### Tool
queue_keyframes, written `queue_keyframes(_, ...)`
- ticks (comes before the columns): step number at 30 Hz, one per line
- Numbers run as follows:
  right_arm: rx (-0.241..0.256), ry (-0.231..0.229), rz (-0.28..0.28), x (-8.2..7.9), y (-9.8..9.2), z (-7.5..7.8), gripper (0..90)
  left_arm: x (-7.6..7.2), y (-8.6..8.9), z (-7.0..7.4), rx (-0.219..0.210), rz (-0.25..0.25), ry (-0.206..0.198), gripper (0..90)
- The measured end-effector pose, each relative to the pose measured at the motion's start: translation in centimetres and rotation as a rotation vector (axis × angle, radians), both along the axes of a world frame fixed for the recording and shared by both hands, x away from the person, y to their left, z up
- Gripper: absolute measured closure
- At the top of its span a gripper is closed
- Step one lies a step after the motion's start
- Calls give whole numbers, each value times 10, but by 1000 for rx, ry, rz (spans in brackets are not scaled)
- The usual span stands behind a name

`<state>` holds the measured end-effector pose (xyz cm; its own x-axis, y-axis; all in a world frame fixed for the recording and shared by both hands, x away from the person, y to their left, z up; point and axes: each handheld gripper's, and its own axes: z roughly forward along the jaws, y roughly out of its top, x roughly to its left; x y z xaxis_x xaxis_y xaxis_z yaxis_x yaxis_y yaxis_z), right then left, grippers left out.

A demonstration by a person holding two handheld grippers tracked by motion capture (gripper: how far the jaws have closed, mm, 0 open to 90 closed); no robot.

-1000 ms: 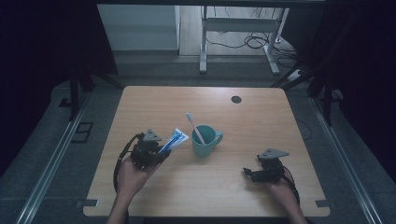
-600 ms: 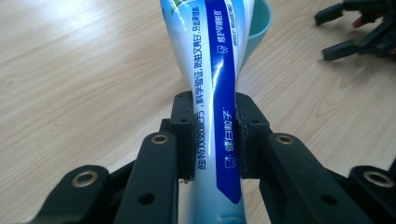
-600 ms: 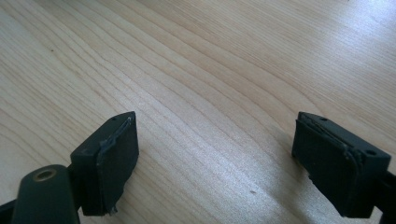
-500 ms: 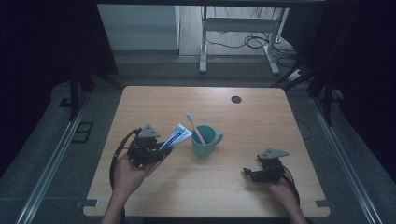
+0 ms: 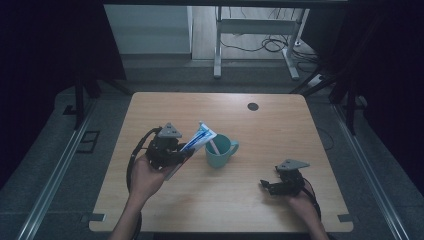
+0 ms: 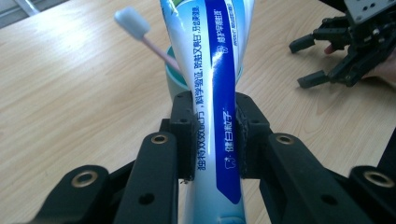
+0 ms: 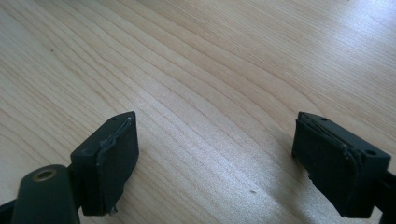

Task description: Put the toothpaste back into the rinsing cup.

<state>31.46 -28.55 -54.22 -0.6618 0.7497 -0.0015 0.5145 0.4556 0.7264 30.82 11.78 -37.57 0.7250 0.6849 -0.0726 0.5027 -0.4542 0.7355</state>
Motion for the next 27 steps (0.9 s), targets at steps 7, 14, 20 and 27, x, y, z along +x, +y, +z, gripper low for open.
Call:
queue_keyframes(7,1,0,3,0,0,0,153,12,-13,8,6,-16,-11,727)
queue_keyframes(14,1,0,5,0,0,0,158,24,-28,16,2,-30,-20,728)
queue_keyframes(20,2,0,6,0,0,0,160,33,-43,20,9,-44,-26,728)
queue_keyframes(27,1,0,6,0,0,0,160,44,-61,23,11,-64,-28,727)
